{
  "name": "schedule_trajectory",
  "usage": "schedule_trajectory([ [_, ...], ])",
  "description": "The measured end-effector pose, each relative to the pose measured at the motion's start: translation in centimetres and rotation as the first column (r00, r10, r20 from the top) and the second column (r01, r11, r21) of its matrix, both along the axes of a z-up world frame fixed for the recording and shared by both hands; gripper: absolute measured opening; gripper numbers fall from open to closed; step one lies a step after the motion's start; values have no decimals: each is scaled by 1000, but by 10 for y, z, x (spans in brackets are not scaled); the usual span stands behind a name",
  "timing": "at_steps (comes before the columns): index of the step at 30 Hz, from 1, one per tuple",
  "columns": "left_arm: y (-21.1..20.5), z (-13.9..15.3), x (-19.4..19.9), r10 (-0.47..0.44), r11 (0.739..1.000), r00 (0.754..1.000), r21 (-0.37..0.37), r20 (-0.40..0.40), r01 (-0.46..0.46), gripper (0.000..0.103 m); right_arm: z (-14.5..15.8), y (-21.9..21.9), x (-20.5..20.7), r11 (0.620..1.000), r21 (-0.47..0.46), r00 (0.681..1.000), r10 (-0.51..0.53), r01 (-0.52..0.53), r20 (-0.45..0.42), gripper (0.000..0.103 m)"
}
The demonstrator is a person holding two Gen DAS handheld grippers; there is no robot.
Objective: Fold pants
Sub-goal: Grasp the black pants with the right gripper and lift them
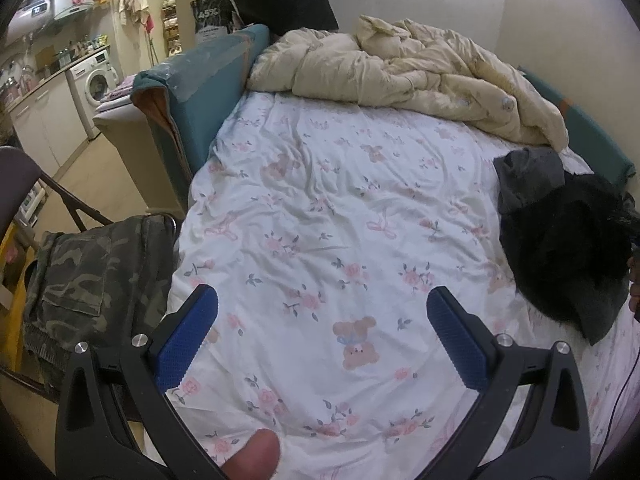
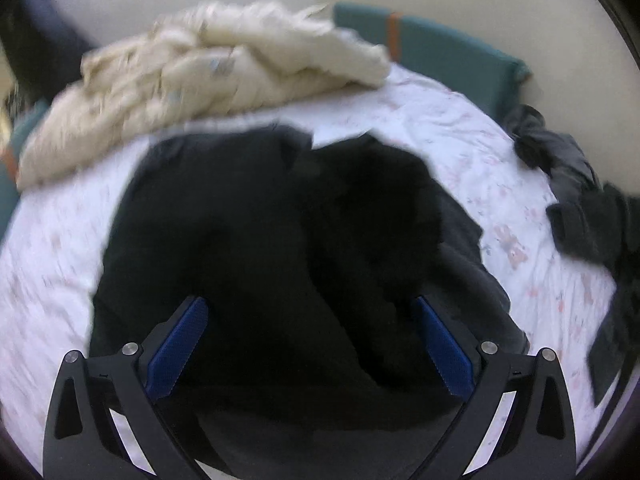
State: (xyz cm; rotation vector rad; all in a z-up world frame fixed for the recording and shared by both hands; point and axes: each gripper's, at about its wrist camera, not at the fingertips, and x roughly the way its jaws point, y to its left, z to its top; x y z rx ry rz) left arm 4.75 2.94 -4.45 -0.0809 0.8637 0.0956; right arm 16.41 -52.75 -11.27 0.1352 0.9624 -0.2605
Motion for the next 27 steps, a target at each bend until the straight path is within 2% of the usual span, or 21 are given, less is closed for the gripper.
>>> schedule_trajectory([
  [1, -1, 0, 0, 0, 1000, 1000, 7, -1, 0, 103, -9, 5, 5, 1000, -5, 999, 23, -23, -37, 103],
  [3, -2, 0, 0, -1, 1000, 1000, 15, 1, 1, 103, -19, 14, 10, 998, -1, 996, 58, -58, -64, 89],
  [4, -2, 1, 0, 0, 1000, 1000, 16, 3, 0, 103, -21, 16, 10, 997, 1, 995, 73, -73, -62, 58],
  [5, -1, 1, -1, 1, 1000, 1000, 16, 5, -1, 103, -22, 20, 10, 993, 39, 993, 110, -108, -53, 21],
  [6, -1, 1, 0, 3, 1000, 1000, 14, 6, -3, 103, -21, 25, 9, 989, 61, 989, 135, -132, -53, 8],
  [9, 1, 2, 0, 5, 1000, 1000, 1, 1, -5, 103, -6, 50, -3, 982, 7, 982, 187, -186, -10, 5],
  [12, 3, 6, 0, 9, 1000, 1000, -8, 8, -9, 103, 24, 75, -30, 968, 61, 967, 239, -245, 91, 5],
  [14, 4, 11, -1, 16, 1000, 1000, -17, 17, -16, 103, 44, 97, -52, 947, 88, 945, 296, -310, 142, 5],
  [17, 8, 22, -4, 26, 999, 999, -39, 38, -25, 103, 76, 154, -99, 888, 131, 887, 408, -440, 218, 5],
  [20, 12, 31, -9, 35, 999, 997, -38, 62, -32, 103, 91, 210, -143, 822, 186, 834, 486, -538, 263, 5],
  [22, 16, 39, -11, 46, 999, 996, -18, 73, -45, 103, 93, 242, -169, 780, 224, 805, 523, -584, 281, 4],
  [25, 33, 47, -14, 87, 996, 992, -19, 89, -86, 103, 85, 294, -211, 695, 311, 762, 579, -648, 292, 5],
  [27, 49, 51, -17, 121, 992, 989, -41, 84, -118, 103, 77, 328, -240, 618, 378, 723, 624, -689, 296, 5],
])
